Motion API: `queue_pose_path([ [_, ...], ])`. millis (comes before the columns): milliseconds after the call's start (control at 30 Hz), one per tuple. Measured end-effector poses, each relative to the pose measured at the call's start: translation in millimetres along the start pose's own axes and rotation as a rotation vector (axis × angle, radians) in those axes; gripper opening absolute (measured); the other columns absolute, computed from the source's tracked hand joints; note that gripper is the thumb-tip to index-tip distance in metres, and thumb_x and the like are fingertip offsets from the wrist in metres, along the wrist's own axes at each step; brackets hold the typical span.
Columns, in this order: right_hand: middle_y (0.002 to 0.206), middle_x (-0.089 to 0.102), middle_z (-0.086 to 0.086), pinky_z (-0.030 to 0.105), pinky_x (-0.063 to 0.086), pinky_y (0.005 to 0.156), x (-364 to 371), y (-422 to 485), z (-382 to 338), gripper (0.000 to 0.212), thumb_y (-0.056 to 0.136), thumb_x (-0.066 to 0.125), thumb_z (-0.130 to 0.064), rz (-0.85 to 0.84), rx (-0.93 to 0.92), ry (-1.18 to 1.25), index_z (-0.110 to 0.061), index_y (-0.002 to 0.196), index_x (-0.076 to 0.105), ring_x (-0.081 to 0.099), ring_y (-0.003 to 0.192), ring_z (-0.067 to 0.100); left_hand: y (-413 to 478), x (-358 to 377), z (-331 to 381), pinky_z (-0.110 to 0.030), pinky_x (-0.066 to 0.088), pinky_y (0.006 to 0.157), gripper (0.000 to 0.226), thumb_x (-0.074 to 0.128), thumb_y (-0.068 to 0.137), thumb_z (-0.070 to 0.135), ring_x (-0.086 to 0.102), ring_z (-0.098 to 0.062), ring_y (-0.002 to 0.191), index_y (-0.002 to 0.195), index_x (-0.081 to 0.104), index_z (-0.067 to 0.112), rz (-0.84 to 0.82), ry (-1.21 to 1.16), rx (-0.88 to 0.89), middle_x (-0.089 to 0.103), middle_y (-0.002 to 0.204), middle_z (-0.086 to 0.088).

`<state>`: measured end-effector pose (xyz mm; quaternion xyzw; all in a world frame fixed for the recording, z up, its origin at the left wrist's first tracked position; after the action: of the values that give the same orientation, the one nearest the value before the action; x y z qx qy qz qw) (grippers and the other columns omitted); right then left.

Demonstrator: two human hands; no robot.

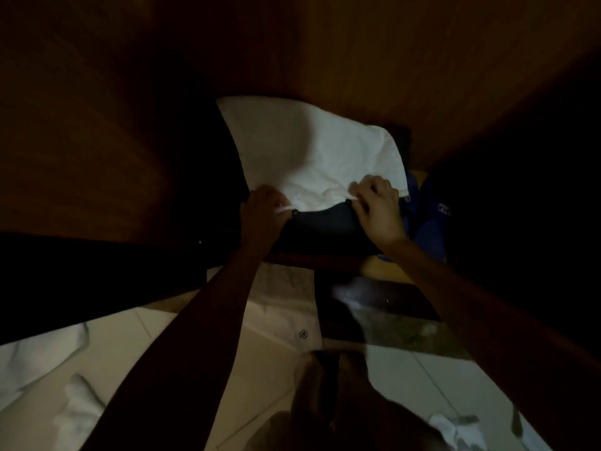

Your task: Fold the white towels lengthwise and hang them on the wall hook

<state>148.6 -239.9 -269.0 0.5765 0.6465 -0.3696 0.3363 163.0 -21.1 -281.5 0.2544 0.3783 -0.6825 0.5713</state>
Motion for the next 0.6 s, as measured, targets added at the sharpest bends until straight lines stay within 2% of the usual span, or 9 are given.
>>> queue_pose_path([
  [100,0.117,0.056,0.023,0.039,0.030,0.089,-7.8,-6.0,-5.8,0.028,0.088,0.056,0.000,-0.047,0.033,-0.033,0.002,0.115,0.061,0.048,0.112,0.042,0.0,-4.5,-2.4,-0.036,0.043,0.086,0.020,0.073,0.081,0.020,0.057,-0.028,0.098,0.090,0.065,0.004,-0.096,-0.065,-0.110,0.062,0.100,-0.015],
  [167,0.113,0.059,0.025,0.042,0.033,0.090,-27.4,-14.5,-17.9,0.030,0.089,0.053,0.002,-0.040,0.050,0.017,0.004,0.119,0.059,0.051,0.109,0.042,-8.0,-18.3,5.3,-0.032,0.043,0.083,0.024,0.072,0.084,0.023,0.054,-0.021,0.092,0.097,0.063,0.005,-0.124,-0.120,-0.182,0.061,0.097,-0.011],
  [233,0.100,0.063,0.027,0.037,0.038,0.079,-54.1,-29.0,-32.8,0.028,0.091,0.049,0.005,-0.042,0.063,0.106,0.007,0.118,0.056,0.058,0.095,0.041,-23.3,-38.0,21.4,-0.023,0.040,0.070,0.019,0.071,0.085,0.023,0.053,-0.015,0.081,0.093,0.061,0.009,-0.128,-0.163,-0.201,0.057,0.081,-0.001],
  [267,0.093,0.063,0.027,0.033,0.037,0.071,-67.5,-37.4,-40.8,0.026,0.092,0.048,0.005,-0.057,0.068,0.147,0.007,0.117,0.055,0.060,0.087,0.040,-32.2,-48.8,32.5,-0.018,0.036,0.062,0.017,0.070,0.086,0.022,0.052,-0.013,0.074,0.089,0.058,0.011,-0.135,-0.167,-0.182,0.052,0.073,0.004],
  [333,0.086,0.060,0.026,0.035,0.032,0.063,-95.8,-55.0,-57.6,0.021,0.095,0.045,0.002,-0.115,0.073,0.169,0.006,0.115,0.052,0.059,0.079,0.040,-51.4,-74.8,60.6,-0.019,0.029,0.055,0.019,0.068,0.088,0.019,0.045,-0.009,0.065,0.085,0.051,0.011,-0.144,-0.158,-0.114,0.044,0.067,0.008],
  [400,0.084,0.058,0.027,0.040,0.029,0.060,-129.2,-72.3,-74.8,0.017,0.099,0.043,-0.004,-0.131,0.062,0.146,0.006,0.111,0.050,0.056,0.076,0.042,-68.8,-105.5,88.3,-0.020,0.027,0.058,0.016,0.065,0.089,0.018,0.044,-0.010,0.066,0.088,0.053,0.008,-0.131,-0.149,-0.072,0.047,0.071,0.003],
  [500,0.074,0.054,0.022,0.038,0.028,0.056,-183.3,-97.7,-99.5,0.021,0.103,0.045,-0.015,-0.136,0.079,0.159,0.004,0.110,0.053,0.053,0.068,0.040,-90.3,-152.2,134.5,-0.021,0.034,0.069,0.018,0.062,0.090,0.016,0.051,-0.015,0.084,0.103,0.059,0.003,-0.168,-0.180,-0.040,0.055,0.091,-0.007],
  [567,0.067,0.048,0.006,0.034,0.027,0.056,-216.3,-115.4,-113.4,0.023,0.102,0.050,-0.023,-0.158,0.102,0.180,-0.001,0.106,0.054,0.048,0.061,0.026,-104.3,-180.6,164.6,-0.025,0.038,0.078,0.022,0.059,0.093,0.017,0.052,-0.017,0.092,0.110,0.059,0.002,-0.222,-0.178,-0.003,0.056,0.102,-0.009],
  [600,0.068,0.050,0.004,0.035,0.032,0.057,-231.2,-124.3,-119.1,0.024,0.100,0.053,-0.025,-0.173,0.108,0.194,-0.001,0.103,0.055,0.049,0.062,0.021,-111.4,-195.1,178.4,-0.028,0.039,0.080,0.023,0.058,0.094,0.017,0.052,-0.019,0.095,0.111,0.059,0.002,-0.238,-0.185,0.013,0.057,0.105,-0.010],
])
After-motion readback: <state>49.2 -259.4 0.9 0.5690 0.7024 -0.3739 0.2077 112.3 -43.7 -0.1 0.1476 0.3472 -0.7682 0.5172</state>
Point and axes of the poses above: each hand's wrist, its own y-axis towards the middle knuckle, its own x-axis out of the palm, z = x × y, the point moved 8 cm from there along y, towards the middle knuckle
